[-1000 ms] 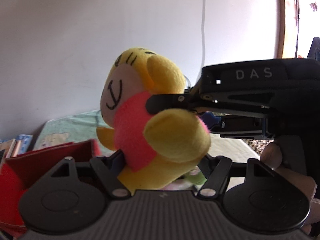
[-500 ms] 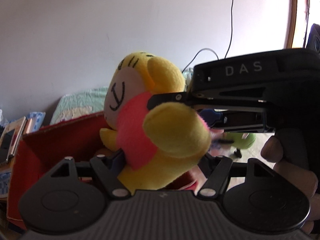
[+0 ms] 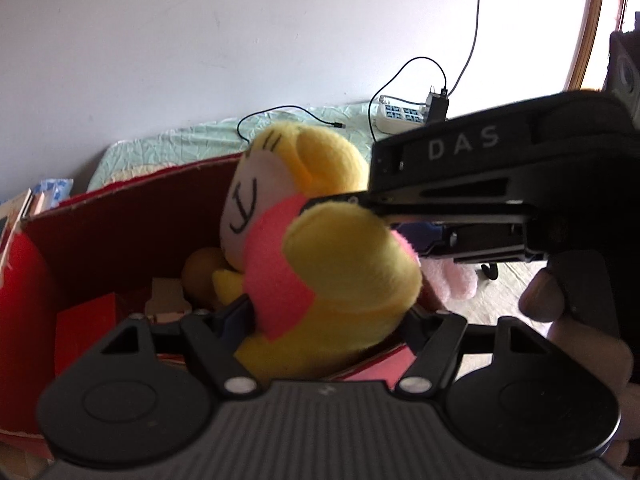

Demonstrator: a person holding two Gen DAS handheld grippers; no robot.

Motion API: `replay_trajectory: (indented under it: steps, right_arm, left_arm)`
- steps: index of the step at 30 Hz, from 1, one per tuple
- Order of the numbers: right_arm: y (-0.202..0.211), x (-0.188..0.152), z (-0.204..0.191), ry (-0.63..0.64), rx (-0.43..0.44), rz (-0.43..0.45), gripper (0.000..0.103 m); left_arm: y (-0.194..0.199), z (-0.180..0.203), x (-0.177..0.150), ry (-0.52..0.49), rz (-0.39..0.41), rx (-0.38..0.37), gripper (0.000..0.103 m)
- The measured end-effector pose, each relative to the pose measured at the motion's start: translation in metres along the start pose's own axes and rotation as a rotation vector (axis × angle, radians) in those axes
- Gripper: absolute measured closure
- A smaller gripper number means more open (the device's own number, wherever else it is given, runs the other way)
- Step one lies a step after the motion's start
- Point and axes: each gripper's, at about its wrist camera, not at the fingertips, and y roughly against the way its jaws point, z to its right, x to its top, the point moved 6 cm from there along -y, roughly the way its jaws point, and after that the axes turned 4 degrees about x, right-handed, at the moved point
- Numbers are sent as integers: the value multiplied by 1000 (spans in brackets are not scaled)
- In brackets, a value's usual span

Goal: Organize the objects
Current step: 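Carry the yellow tiger plush with the right gripper and lower it into the red box, then open the right gripper to release the tiger plush and withdraw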

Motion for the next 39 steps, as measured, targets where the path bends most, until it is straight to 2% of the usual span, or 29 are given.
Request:
replay_trajectory:
  steps: [8, 10, 11, 13, 15, 17, 19, 23, 30, 33, 39]
  right_arm:
    - [1, 1, -2, 16, 1, 10, 62]
    - [3, 2, -5, 45, -19, 21, 61]
    - [4, 3, -5, 67, -43, 31, 55]
    - [4, 3, -5, 98, -66, 30, 58]
    - [4, 2, -4, 116, -88, 32, 66]
    - [4, 2, -4, 119, -90, 33, 67]
    - [5, 2, -2, 106, -86, 33, 67]
    - [5, 2, -2, 109, -86, 34, 67]
    - [7, -3, -2, 116, -80, 36, 68]
    - [8, -4, -2, 121, -74, 41, 69]
    - [9, -6, -1, 125, -57, 56, 68]
  left_arm:
    - [0, -7, -1, 1, -5, -2, 26]
    - [0, -9, -2, 2, -8, -14, 25]
    - [9, -5, -4, 5, -9, -21, 25]
    - [3, -14, -2, 16, -14, -44, 24]
    - [9, -15, -1, 35, -14, -68, 16]
    - [12, -19, 1, 53, -4, -106, 5]
    - [19, -18, 2, 57, 8, -130, 4]
    - [17, -15, 3, 33, 5, -82, 4]
    - [9, -17, 1, 51, -44, -49, 3]
    - [8, -15, 2, 35, -49, -20, 0]
    - [7, -15, 2, 40, -57, -22, 0]
